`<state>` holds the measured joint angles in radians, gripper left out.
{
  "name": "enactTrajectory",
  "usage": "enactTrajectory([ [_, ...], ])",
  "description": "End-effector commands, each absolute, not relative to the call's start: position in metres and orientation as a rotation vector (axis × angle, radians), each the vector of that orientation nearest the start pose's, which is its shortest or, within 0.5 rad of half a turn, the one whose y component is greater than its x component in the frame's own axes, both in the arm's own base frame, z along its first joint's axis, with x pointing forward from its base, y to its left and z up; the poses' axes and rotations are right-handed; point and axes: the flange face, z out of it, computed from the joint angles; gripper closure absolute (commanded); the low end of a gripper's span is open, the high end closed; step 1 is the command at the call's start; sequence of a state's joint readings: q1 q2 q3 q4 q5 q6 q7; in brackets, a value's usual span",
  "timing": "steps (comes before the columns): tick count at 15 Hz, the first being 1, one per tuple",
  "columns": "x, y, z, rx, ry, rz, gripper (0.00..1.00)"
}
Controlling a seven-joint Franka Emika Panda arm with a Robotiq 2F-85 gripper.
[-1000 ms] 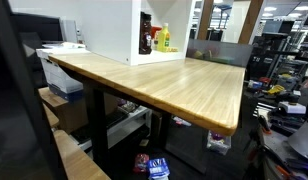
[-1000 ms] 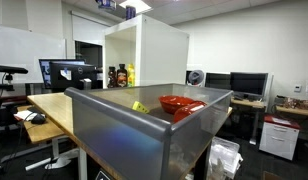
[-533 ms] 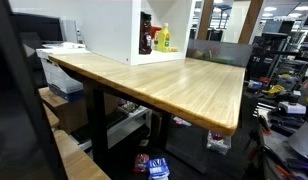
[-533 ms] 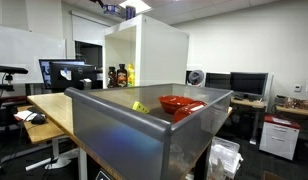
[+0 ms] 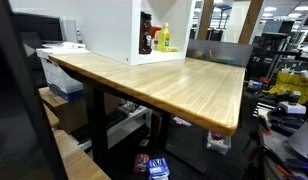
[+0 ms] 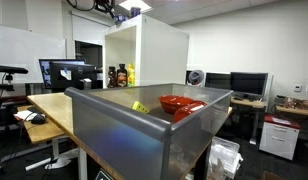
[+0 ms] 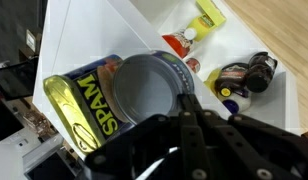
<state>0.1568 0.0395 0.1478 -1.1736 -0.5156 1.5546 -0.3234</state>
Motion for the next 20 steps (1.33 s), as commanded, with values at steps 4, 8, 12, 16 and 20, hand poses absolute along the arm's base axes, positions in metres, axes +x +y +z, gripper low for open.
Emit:
enactTrajectory([
  [4, 0.549, 0.104, 0.799, 2.499, 0.676, 0.47, 1.0],
  [8, 0.552, 0.102, 0.802, 2.501, 0.68, 0.486, 1.0],
  [12, 0.553, 0.1, 0.803, 2.494, 0.687, 0.505, 0.73],
  [16, 0.55, 0.099, 0.809, 2.482, 0.692, 0.567, 0.53],
  [20, 0.537, 0.099, 0.823, 2.487, 0.728, 0.67, 0.33],
])
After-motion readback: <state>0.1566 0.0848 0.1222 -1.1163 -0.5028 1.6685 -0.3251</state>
